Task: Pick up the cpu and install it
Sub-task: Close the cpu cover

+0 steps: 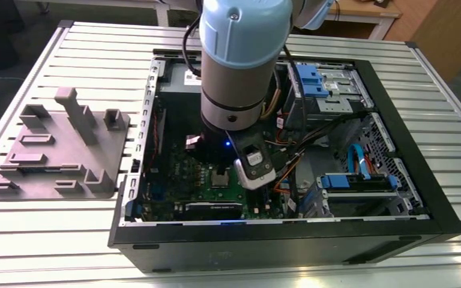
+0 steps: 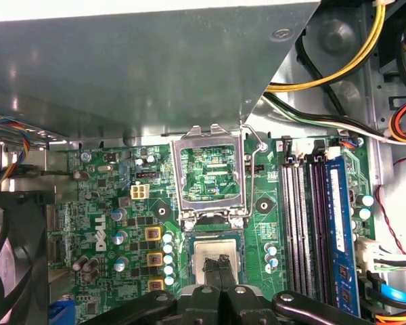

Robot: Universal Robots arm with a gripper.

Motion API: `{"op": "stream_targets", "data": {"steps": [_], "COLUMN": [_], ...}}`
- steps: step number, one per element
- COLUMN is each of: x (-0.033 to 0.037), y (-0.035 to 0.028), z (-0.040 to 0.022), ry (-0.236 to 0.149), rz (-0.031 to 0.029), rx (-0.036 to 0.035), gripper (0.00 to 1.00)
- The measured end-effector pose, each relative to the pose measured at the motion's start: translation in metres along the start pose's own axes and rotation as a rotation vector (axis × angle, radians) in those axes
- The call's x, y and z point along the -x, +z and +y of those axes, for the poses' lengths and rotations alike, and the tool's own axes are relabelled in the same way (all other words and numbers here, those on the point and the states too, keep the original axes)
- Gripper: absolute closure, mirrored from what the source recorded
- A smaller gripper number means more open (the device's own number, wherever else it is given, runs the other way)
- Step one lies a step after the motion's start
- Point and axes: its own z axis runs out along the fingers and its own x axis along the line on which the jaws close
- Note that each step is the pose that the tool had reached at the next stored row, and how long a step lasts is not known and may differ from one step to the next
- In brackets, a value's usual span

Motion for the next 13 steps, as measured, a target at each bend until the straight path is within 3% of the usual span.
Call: {"op": "stream_targets", "data": {"steps": [13], "x": [0.0153], "y": [0.0007], "z": [0.0035], "ry": [-0.028], "rz": [0.0023], "rx": [-0.0003], "gripper": [0.90]}}
